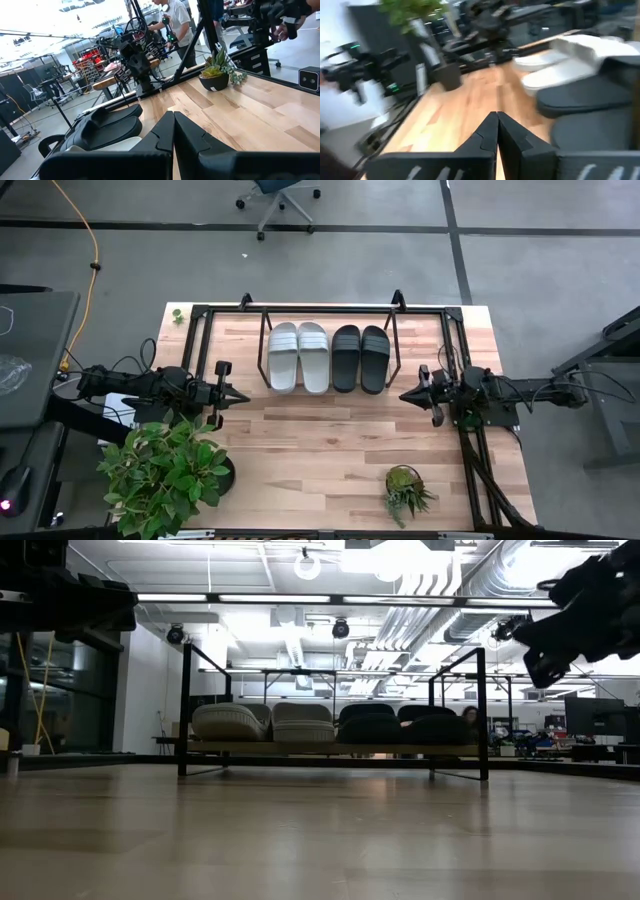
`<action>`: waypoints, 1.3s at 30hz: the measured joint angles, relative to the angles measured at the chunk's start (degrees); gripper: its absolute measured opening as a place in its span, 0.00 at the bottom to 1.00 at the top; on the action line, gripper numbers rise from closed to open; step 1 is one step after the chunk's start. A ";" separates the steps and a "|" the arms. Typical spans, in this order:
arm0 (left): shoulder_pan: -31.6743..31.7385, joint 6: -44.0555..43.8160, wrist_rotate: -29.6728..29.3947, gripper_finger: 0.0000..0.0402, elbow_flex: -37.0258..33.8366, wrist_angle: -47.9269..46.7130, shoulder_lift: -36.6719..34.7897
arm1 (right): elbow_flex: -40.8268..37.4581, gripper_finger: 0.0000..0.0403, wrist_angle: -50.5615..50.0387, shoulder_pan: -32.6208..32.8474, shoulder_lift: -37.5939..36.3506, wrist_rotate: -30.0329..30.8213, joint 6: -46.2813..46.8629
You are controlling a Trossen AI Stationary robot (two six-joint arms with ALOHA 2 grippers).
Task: Pick and place slides into the shelf
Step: Return to Home Position
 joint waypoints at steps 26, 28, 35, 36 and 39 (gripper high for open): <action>0.00 0.00 0.00 0.00 0.00 0.00 0.00 | 0.00 0.00 -0.29 -0.02 0.29 8.23 2.83; 0.00 0.00 0.00 0.00 0.00 0.00 0.00 | 0.00 0.00 -0.29 -0.02 0.29 8.23 2.83; 0.00 0.00 0.00 0.00 0.00 0.00 0.00 | 0.00 0.00 -0.29 -0.02 0.29 8.23 2.83; 0.00 0.00 0.00 0.00 0.00 0.00 0.00 | 0.00 0.00 -0.30 -0.02 0.29 8.23 2.83; 0.00 0.00 0.00 0.00 0.00 0.00 0.00 | 0.00 0.00 -0.29 -0.02 0.29 8.23 2.83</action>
